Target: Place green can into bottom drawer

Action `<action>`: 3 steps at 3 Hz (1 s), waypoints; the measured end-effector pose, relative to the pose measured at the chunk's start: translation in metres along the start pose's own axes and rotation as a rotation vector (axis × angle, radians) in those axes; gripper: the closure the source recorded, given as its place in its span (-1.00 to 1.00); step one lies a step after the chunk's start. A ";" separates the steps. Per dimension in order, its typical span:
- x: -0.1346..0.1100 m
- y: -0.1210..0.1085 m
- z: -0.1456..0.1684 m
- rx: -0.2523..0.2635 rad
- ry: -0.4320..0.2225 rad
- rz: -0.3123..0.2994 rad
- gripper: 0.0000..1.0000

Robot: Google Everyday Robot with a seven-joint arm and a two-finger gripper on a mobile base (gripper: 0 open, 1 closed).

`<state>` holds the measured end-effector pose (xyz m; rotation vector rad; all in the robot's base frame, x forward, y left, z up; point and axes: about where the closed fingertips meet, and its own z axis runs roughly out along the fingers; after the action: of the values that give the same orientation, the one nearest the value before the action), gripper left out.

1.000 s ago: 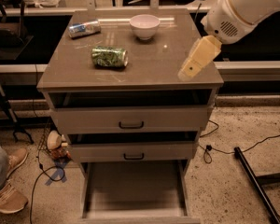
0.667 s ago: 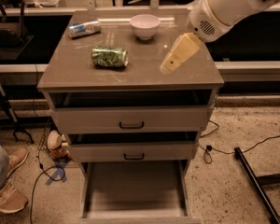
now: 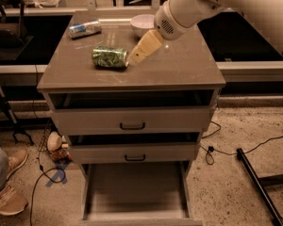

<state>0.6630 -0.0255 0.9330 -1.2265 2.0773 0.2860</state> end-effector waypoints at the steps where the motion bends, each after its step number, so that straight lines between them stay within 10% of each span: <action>1: -0.024 0.007 0.032 -0.007 0.005 -0.007 -1.00; 3: -0.074 0.033 0.094 -0.080 0.034 -0.087 -1.00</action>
Offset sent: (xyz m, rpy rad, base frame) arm 0.0405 0.1242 -0.0162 -0.0129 0.0085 0.0989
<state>0.7010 0.0899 0.9084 -1.3745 2.0524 0.3124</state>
